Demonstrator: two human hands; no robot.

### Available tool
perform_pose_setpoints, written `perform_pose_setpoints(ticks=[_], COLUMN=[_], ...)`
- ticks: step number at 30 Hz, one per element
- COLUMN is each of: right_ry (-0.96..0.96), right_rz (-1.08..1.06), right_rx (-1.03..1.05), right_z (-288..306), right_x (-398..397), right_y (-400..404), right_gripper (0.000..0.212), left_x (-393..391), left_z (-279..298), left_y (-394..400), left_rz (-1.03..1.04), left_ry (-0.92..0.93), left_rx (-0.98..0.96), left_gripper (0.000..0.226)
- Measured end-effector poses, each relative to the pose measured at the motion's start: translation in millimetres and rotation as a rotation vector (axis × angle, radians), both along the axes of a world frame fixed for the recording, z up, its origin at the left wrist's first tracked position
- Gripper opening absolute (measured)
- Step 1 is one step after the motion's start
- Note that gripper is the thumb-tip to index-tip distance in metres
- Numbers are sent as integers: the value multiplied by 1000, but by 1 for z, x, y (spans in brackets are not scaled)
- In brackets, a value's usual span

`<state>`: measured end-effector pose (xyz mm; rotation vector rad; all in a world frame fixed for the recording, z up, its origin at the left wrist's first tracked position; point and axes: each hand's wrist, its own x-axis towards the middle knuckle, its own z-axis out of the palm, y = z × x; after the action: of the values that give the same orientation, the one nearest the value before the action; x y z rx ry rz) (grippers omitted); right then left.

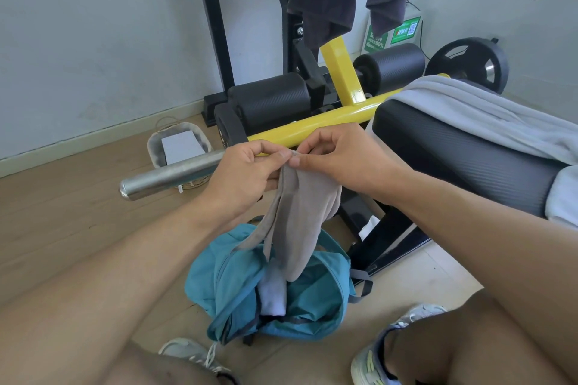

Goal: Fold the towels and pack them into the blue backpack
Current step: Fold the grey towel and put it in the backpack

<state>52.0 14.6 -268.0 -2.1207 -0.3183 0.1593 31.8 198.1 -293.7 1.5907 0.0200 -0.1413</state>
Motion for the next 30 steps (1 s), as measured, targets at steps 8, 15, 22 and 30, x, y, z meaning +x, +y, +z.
perform_pose_setpoints(ticks=[8, 15, 22, 30], right_ry=[-26, 43, 160, 80], right_rz=[4, 64, 228, 335], right_rx=[3, -48, -294, -523], right_z=[0, -1, -7, 10], right_x=[1, 2, 3, 0], right_y=[0, -3, -13, -21], right_gripper=[19, 26, 32, 18], left_x=[3, 7, 26, 47], left_z=[4, -3, -12, -28], left_y=[2, 4, 20, 75], left_rz=[16, 51, 347, 640], left_ry=[38, -180, -278, -139], left_rx=[-57, 196, 265, 210], left_gripper=[3, 12, 12, 23])
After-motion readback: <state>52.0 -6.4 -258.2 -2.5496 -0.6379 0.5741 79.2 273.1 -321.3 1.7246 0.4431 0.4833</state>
